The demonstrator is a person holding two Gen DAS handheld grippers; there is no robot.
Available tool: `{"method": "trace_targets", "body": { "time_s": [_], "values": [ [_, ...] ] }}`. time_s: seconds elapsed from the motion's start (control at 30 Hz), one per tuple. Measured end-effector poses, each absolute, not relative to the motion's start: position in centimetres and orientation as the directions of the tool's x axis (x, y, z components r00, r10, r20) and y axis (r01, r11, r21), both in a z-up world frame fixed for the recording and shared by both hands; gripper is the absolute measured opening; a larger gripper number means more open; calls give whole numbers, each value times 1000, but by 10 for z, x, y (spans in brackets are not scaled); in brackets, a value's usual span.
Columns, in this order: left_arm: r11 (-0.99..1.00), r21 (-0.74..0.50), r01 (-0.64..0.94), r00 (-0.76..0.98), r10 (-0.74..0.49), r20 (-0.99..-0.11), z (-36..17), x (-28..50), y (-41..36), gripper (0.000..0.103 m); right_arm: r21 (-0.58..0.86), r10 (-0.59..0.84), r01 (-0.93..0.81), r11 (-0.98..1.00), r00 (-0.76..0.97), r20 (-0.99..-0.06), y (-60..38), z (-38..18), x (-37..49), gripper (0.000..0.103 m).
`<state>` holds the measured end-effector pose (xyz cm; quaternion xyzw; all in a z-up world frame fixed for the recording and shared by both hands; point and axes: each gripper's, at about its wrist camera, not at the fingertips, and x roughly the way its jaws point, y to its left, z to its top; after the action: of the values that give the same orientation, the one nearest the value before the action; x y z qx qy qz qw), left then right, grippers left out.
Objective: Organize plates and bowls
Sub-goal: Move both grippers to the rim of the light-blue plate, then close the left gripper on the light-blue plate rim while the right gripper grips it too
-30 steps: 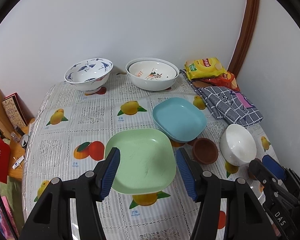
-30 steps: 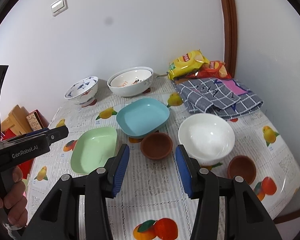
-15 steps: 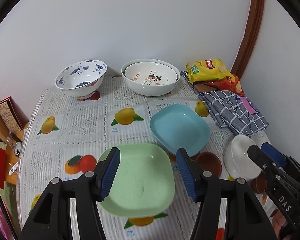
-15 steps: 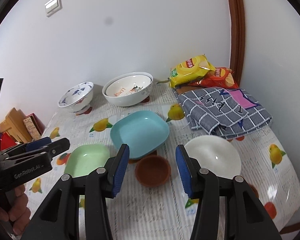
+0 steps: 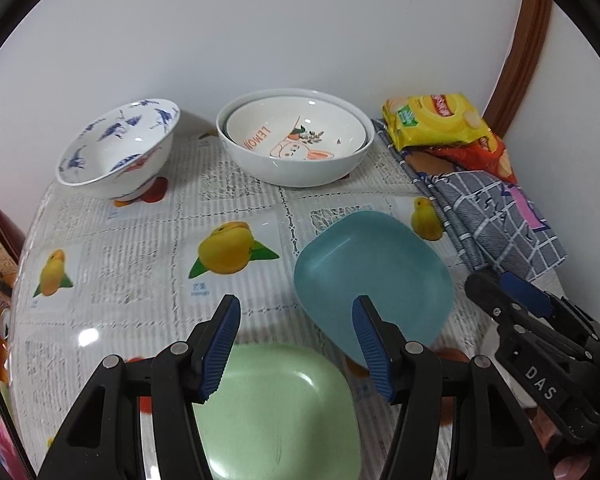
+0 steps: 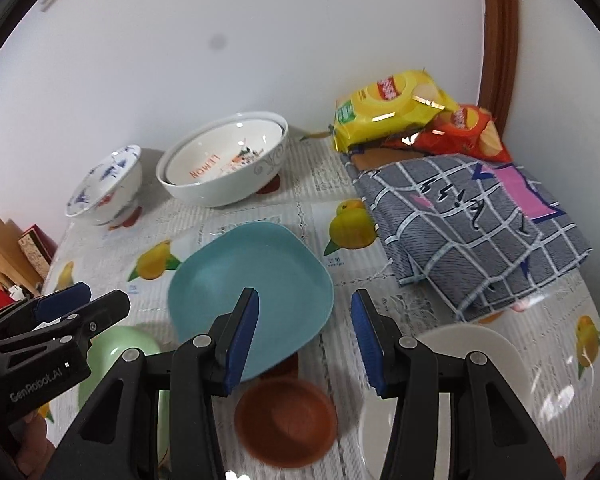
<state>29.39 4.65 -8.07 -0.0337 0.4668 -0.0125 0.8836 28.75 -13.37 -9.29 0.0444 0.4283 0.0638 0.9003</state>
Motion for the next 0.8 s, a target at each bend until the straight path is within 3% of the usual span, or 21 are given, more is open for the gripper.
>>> {"method": "trace_targets", "body": {
  "time_s": [0.4,0.57,0.8],
  "values": [
    [996,-81,-22,502,-59,-863,-120,338,52,56,110,116,-44,993,554,-824,-125,-134,331,48],
    [997,-78,-17,486,-60,-872,-131,349,50,56,106,109,-36,994,533,-839,-125,-142,341,40],
    [996,-85,-14,449,-70,-891,-148,360,46,38,92,81,-3,996,496,-865,-123,-152,348,27]
  ]
}}
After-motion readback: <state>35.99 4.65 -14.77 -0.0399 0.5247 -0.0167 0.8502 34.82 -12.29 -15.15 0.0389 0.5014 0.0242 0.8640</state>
